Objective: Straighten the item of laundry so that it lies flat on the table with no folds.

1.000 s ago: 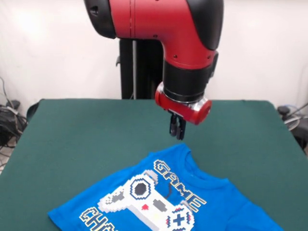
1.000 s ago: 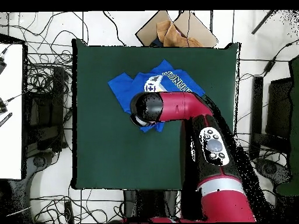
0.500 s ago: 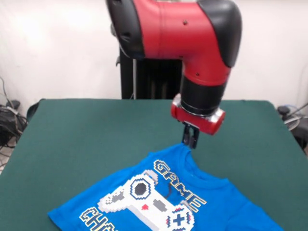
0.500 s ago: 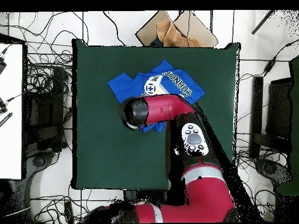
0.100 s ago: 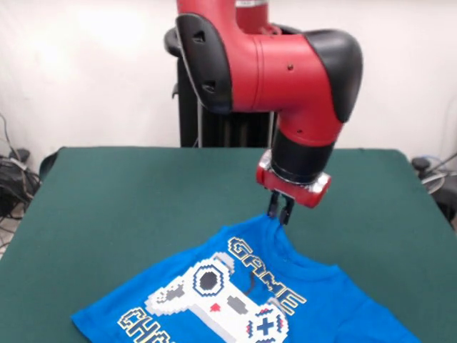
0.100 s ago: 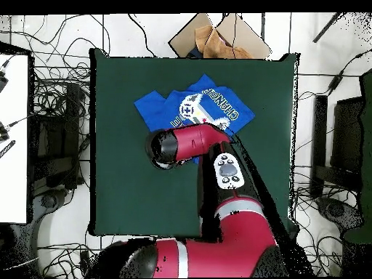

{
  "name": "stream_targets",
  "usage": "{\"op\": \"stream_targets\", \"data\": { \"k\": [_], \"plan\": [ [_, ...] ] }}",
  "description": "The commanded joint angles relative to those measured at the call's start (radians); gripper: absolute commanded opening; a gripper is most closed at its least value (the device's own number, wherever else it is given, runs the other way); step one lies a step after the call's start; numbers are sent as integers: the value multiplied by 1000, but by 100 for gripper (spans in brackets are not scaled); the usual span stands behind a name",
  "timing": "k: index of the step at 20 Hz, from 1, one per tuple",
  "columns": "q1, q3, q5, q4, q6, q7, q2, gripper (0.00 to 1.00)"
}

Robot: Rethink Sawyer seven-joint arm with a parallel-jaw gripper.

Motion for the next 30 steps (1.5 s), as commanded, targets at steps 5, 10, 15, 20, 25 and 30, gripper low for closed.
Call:
{"op": "stream_targets", "data": {
  "k": [5,10,15,20,25,30],
  "plan": [
    [-30,-27,33,35,40,27,-64,100],
    [-85,29,83,83,113,-54,-147,100],
    [-88,17,40,81,14,-31,-72,100],
    [-72,-16,-12,44,-39,4,0,100],
    [-92,-6,-22,34,-67,-21,41,100],
    [-101,3,-29,28,-82,-43,59,100]
  ]
}}
